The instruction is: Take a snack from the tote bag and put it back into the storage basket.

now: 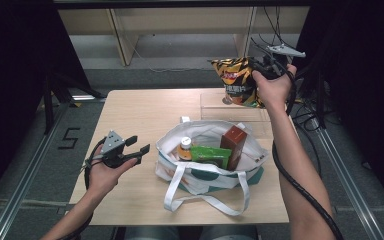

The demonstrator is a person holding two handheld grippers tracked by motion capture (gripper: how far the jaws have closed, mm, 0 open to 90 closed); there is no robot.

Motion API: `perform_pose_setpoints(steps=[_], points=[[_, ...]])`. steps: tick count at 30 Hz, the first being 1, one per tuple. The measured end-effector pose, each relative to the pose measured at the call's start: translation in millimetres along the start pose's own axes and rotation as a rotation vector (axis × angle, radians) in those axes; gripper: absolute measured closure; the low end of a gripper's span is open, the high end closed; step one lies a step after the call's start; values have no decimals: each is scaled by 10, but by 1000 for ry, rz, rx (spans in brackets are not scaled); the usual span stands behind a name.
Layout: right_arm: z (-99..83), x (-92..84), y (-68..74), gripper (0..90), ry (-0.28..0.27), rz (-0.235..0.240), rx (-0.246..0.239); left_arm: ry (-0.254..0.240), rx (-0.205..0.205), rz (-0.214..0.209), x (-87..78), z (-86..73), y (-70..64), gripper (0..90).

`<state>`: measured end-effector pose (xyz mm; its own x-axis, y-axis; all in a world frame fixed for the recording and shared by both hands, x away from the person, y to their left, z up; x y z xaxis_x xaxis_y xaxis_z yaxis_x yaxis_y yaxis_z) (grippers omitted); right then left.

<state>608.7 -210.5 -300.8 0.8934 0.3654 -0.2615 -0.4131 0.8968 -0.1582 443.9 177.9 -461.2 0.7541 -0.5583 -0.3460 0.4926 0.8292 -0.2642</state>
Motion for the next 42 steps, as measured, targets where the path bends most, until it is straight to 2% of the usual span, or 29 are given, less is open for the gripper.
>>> perform_pose_setpoints(steps=[2,5,8,9,10,11,15,16,17,18,20,22,23,25,32,33,35,36,37,38,42], points=[[-8,15,-10,900,1,-4,-4,0,-1,0,1,1,-4,392],[-16,37,-6,900,14,-2,23,-1,1,-3,9,-3,-8,392],[-28,77,-36,900,15,-4,7,-3,0,-2,1,2,-7,391],[-36,82,-30,900,22,-7,18,-4,1,1,-2,5,-2,391],[-40,100,-42,900,16,-8,0,-4,3,2,-5,6,2,390],[-45,103,-25,900,24,-6,21,-6,-2,-2,-3,5,3,390],[-75,127,-30,900,33,0,4,0,3,1,-10,-4,9,389],[-79,131,-26,900,42,-4,21,-2,3,-1,-12,-4,9,389],[-80,142,-42,900,35,-3,9,1,2,3,-18,-5,10,389],[-85,142,-36,900,44,-3,27,0,3,1,-15,-6,13,389],[-91,154,-58,900,42,-2,10,1,3,5,-11,-9,13,388],[-97,161,-53,900,43,-2,22,5,9,4,-6,-10,12,388],[-102,169,-61,900,40,-3,10,6,4,2,1,-13,8,388],[-107,177,-43,900,51,-3,31,7,6,0,11,-16,5,388],[-170,252,-61,900,57,-1,20,10,5,4,6,-24,13,387],[-183,251,-48,900,68,2,38,10,5,5,4,-23,16,387],[-202,267,-48,900,73,3,41,9,6,5,1,-20,20,387],[-212,287,-61,900,64,2,23,5,5,0,4,-18,19,387],[-221,285,-49,900,78,0,38,4,4,0,4,-16,18,387],[-226,298,-61,900,71,2,21,7,7,6,-3,-15,18,387],[-243,329,-43,900,78,6,37,3,9,5,-7,-10,14,387]])
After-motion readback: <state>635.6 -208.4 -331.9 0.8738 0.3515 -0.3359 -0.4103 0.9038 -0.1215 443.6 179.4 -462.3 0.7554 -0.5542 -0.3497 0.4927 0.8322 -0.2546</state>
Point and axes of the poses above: each handheld gripper's, and its own axes: x roughly forward along the jaws, z roughly out of its top, y roughly to its left, the point moved 6 cm from there along x, roughly forward along the jaws, and after that the axes turned 14 degrees about -x, right-handed, at the moved point
